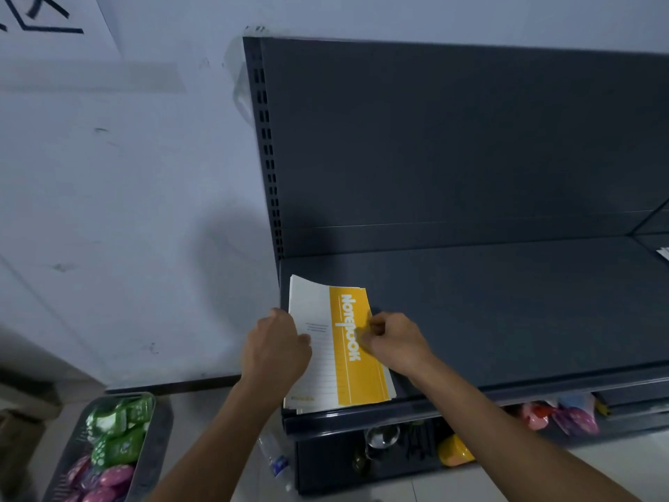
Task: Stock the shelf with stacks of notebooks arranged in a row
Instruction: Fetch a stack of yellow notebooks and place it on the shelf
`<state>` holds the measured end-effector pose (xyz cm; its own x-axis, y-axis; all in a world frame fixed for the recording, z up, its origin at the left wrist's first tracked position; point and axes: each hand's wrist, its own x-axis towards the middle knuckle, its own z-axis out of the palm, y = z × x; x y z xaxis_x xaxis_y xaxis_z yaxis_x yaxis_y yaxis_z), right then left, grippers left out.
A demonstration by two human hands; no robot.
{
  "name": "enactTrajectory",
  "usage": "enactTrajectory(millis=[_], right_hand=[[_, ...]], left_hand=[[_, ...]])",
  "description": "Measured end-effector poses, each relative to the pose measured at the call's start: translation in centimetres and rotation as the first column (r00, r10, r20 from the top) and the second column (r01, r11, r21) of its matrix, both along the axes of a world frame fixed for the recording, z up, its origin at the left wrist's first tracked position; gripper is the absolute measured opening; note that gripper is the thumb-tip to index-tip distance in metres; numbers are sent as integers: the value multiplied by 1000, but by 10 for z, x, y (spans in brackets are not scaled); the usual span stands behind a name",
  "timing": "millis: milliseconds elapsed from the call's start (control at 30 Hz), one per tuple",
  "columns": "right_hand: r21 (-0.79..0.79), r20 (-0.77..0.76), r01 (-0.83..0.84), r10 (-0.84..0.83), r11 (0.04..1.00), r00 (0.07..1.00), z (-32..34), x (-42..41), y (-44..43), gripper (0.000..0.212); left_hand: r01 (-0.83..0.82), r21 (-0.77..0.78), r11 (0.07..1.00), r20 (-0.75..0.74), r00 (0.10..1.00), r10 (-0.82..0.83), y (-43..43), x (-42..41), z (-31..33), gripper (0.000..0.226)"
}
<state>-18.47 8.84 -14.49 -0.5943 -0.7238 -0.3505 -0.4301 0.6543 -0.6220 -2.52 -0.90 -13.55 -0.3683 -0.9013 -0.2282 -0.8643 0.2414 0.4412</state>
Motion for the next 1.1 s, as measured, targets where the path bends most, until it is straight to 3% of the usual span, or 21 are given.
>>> enactTrajectory(millis=[133,500,667,833,933,1100], right_hand=[[16,-53,-26,27,1000,998,-2,4,-1,34],[-5,67,23,-23,1000,998,-7,2,-5,51],[-13,77,33,-32,999,997,-1,4,-9,42],[-163,193,119,-87,979,977,11,-2,-12,29],[-224,175,161,-123,961,977,23,-12,-8,20],[-238,84,206,-191,949,978,36,-37,16,22]], left_hand=[[2,85,996,-25,1000,0,-8,5,-7,23],[61,283,957,-187,982,-8,-16,4,-10,18],[1,215,977,-230,972,50,-21,3,-6,16],[-6,210,978,-348,934,81,-31,-1,5,14],[67,206,976,-354,935,10,-32,-12,15,21],[218,-53,975,-204,953,-224,-13,-49,41,30]])
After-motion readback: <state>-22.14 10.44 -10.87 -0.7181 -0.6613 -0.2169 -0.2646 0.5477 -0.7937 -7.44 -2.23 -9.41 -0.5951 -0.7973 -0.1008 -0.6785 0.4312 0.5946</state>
